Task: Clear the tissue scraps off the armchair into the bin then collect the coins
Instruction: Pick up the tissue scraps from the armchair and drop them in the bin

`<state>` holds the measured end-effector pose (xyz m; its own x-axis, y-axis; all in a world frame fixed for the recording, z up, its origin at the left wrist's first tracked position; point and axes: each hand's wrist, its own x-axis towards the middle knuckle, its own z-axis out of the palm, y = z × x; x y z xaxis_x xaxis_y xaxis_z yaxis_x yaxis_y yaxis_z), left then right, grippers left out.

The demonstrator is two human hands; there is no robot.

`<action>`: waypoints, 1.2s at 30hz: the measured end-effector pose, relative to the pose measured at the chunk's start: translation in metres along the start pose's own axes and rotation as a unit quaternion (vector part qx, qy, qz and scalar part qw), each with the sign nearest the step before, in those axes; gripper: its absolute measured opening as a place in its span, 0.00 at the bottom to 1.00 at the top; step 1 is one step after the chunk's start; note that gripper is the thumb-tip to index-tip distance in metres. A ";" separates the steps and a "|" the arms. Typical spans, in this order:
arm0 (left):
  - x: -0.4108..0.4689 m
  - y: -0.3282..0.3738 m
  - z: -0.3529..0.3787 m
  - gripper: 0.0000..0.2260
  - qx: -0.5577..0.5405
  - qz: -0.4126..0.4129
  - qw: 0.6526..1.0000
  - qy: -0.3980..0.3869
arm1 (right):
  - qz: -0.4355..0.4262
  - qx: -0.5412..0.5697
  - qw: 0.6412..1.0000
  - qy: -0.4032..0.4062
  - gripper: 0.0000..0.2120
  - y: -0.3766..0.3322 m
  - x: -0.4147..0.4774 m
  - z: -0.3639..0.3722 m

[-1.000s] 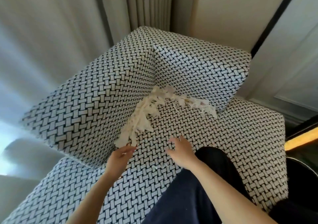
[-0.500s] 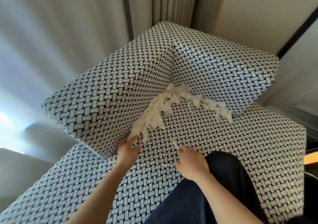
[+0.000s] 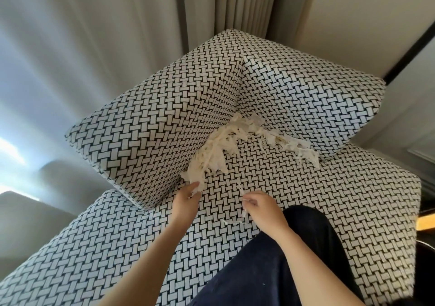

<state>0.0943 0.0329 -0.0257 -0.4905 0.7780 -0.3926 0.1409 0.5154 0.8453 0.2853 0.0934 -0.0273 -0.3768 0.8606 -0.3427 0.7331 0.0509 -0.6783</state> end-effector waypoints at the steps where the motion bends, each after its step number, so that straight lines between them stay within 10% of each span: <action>1: -0.004 0.001 0.000 0.16 0.000 0.007 1.000 0.001 | -0.001 0.010 1.000 0.002 0.14 0.000 0.000 0.000; 14: -0.045 0.014 0.024 0.12 0.005 0.068 0.989 -0.132 | -0.031 0.136 0.988 0.071 0.19 0.000 -0.007 -0.010; 30: -0.039 0.034 0.024 0.05 -0.007 0.119 0.955 -0.273 | -0.056 0.124 0.989 -0.056 0.08 -0.009 -0.019 -0.018; 36: -0.009 0.019 0.019 0.14 0.060 0.052 0.996 -0.044 | -0.026 0.121 0.992 0.031 0.06 -0.006 -0.017 -0.016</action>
<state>0.1178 0.0422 -0.0128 -0.3905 0.8556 -0.3399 0.2913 0.4650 0.8360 0.2964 0.0868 -0.0069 -0.3690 0.8902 -0.2672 0.5538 -0.0203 -0.8324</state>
